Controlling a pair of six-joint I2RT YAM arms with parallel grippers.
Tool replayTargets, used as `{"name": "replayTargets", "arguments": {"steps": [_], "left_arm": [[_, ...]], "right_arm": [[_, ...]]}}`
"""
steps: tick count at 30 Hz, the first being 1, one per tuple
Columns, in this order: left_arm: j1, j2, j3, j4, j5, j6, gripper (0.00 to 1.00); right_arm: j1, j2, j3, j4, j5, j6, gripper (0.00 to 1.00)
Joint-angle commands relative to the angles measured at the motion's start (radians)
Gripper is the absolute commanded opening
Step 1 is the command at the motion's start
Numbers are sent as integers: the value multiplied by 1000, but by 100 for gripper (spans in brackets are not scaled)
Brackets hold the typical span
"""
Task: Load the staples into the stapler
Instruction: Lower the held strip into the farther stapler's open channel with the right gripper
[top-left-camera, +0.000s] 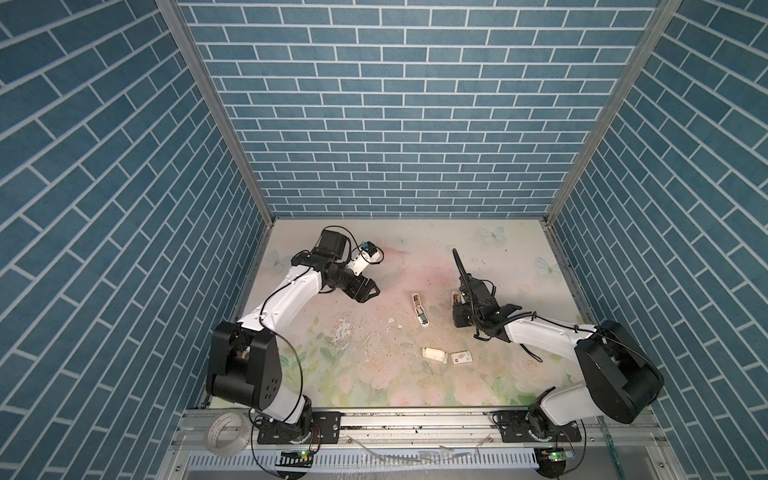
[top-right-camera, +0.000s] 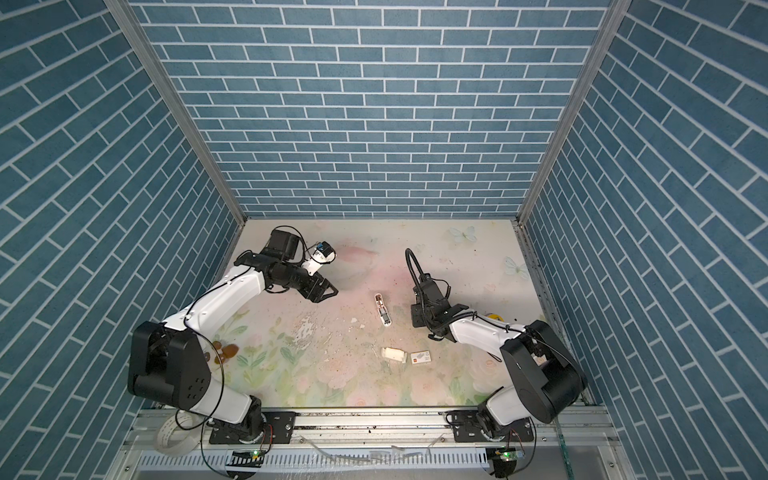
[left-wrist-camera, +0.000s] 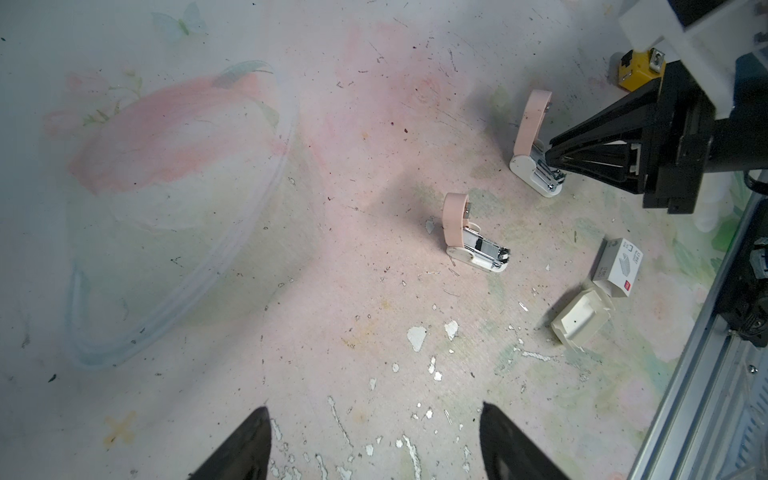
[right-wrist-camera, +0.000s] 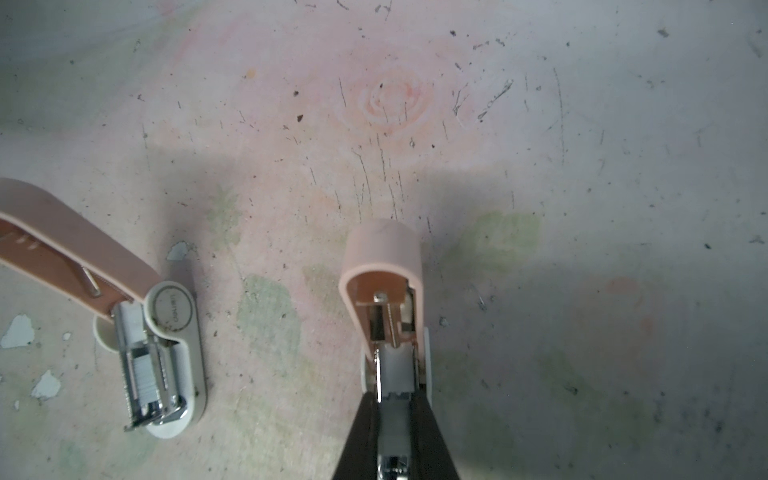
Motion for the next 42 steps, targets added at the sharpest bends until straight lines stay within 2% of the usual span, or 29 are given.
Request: {"name": "replayTargets", "arguments": {"steps": [1, 22, 42], "left_arm": [[11, 5, 7, -15, 12, 1, 80], [11, 4, 6, -15, 10, 2, 80], [11, 9, 4, -10, 9, 4, 80]], "right_arm": [[-2, 10, -6, 10, 21, -23, 10], [-3, 32, -13, 18, 20, -14, 10], [-3, -36, -27, -4, 55, -37, 10]]}}
